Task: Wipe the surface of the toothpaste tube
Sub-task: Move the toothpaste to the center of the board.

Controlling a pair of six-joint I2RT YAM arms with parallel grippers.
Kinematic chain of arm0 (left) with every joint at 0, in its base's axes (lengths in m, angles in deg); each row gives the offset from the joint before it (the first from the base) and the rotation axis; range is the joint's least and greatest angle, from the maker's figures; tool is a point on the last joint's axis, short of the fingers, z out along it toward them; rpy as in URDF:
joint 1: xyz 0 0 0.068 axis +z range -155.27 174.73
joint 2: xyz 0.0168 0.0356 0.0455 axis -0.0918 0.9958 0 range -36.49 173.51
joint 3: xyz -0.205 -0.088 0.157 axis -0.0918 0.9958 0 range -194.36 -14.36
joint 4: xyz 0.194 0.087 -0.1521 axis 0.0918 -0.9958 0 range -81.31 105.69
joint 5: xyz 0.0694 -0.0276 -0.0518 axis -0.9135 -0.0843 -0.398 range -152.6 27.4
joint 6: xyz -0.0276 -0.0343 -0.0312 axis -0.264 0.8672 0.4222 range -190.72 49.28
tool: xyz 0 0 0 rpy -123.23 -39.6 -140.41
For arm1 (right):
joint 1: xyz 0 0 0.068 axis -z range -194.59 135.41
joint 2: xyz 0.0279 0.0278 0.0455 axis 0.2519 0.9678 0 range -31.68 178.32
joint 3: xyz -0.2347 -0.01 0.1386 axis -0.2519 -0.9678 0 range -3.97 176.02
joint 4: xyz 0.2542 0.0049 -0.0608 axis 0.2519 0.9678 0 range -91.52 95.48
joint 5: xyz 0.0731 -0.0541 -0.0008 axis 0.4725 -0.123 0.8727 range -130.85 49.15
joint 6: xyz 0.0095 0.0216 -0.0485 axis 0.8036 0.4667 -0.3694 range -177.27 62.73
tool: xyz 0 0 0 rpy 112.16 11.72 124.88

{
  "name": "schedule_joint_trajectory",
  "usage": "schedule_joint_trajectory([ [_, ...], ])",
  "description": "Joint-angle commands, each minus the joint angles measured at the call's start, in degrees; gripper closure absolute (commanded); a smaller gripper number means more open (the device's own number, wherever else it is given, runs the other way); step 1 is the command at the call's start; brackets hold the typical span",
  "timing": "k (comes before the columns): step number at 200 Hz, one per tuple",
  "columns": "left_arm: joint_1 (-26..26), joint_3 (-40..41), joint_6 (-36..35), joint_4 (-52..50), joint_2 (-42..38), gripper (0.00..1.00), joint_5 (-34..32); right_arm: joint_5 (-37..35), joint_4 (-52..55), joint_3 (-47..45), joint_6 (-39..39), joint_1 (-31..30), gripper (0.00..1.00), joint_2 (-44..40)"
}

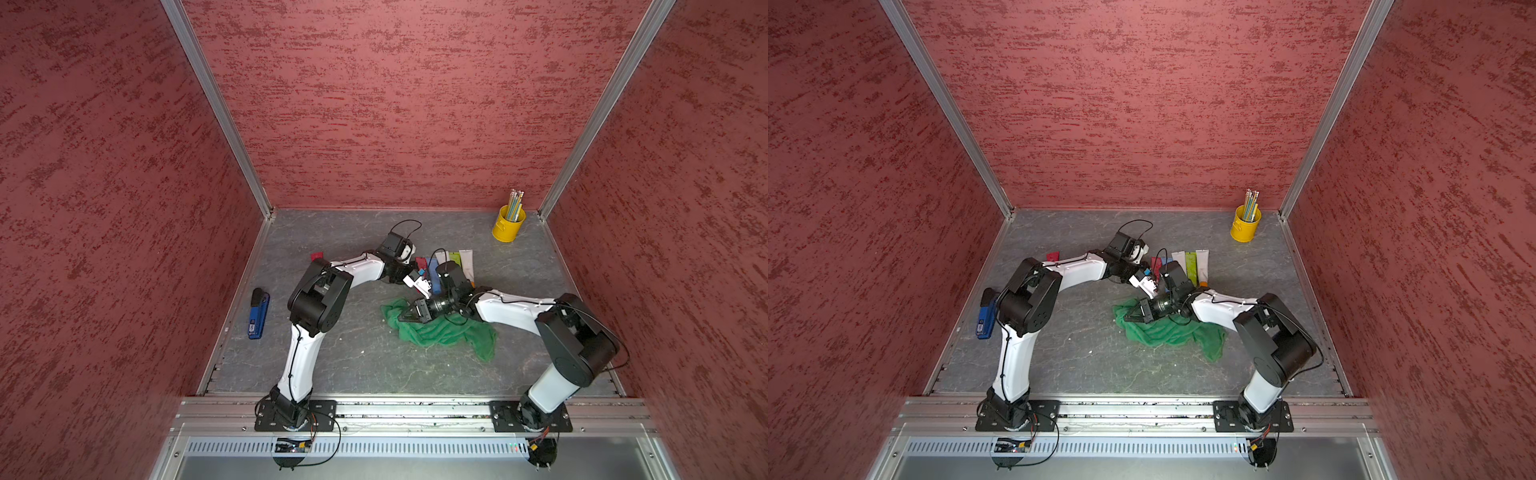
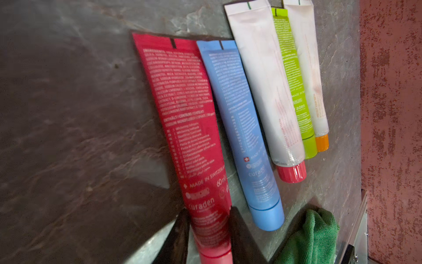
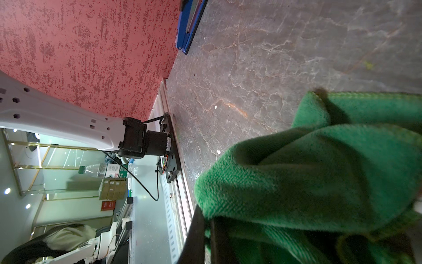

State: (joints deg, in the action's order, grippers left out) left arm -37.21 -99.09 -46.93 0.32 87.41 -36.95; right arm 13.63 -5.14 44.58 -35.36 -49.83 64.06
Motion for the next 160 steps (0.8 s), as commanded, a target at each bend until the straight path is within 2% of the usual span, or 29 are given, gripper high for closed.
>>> schedule_joint_trajectory([
  [1, -0.62, -1.56, 0.22, 0.85, 2.40, 0.69, 1.21, 1.32, -2.27, -0.72, 0.10, -0.25, 0.97, 0.65],
  [73, -2.16, -4.10, 0.21, 0.61, 4.39, 0.68, 2.69, 1.47, -2.64, -1.13, 0.06, -0.33, 0.97, 0.67],
  [160, -3.16, 7.67, 3.66, 6.23, 0.08, 0.70, 0.78, 1.44, -2.93, -1.67, 0.24, -0.35, 0.97, 0.45],
])
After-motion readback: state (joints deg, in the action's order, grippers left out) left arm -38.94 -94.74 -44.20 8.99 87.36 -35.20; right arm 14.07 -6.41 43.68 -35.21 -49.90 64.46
